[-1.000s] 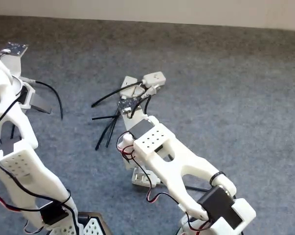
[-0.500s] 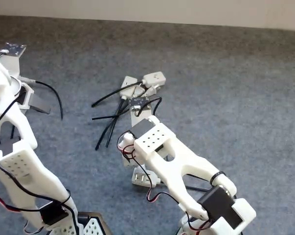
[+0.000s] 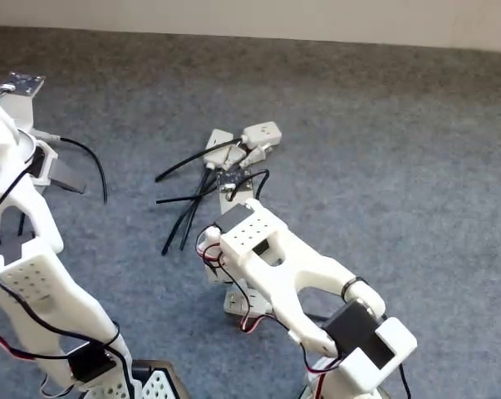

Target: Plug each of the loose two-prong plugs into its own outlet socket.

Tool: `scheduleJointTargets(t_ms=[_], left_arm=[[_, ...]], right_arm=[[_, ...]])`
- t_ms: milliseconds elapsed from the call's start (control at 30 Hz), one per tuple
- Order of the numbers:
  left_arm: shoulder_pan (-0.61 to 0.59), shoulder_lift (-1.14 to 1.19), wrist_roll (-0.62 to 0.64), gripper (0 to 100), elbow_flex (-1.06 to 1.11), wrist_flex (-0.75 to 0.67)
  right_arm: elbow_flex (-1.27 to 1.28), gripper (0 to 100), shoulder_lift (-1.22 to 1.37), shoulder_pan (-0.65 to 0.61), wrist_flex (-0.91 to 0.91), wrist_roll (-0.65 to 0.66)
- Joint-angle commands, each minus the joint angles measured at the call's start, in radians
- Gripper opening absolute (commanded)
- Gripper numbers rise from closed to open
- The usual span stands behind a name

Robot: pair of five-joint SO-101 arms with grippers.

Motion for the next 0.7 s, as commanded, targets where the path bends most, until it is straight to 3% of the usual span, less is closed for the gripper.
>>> scheduleJointTargets(t_ms=[0, 200, 433, 533, 667], left_arm=[[-0.012, -0.008, -0.006, 37, -0.005, -0.008], [-0.012, -0.008, -0.006, 37, -0.004, -0.003], [-0.019, -0.008, -0.006, 37, -0.004, -0.002], [-0.021, -0.008, -0.006, 37, -0.004, -0.002], [-0.004, -0.008, -0.006, 37, -0.004, -0.002]], right_arm=[[-0.013, 6.0, -0.081, 0.016, -0.008, -0.003], [-0.015, 5.5, -0.134, 0.042, -0.008, 0.04], [-0.114, 5.4, -0.125, 0.446, -0.008, 0.629], [-0.18, 3.5, -0.044, 0.57, -0.021, 0.677], [-0.237, 3.3, 0.101, 0.541, -0.076, 0.72]])
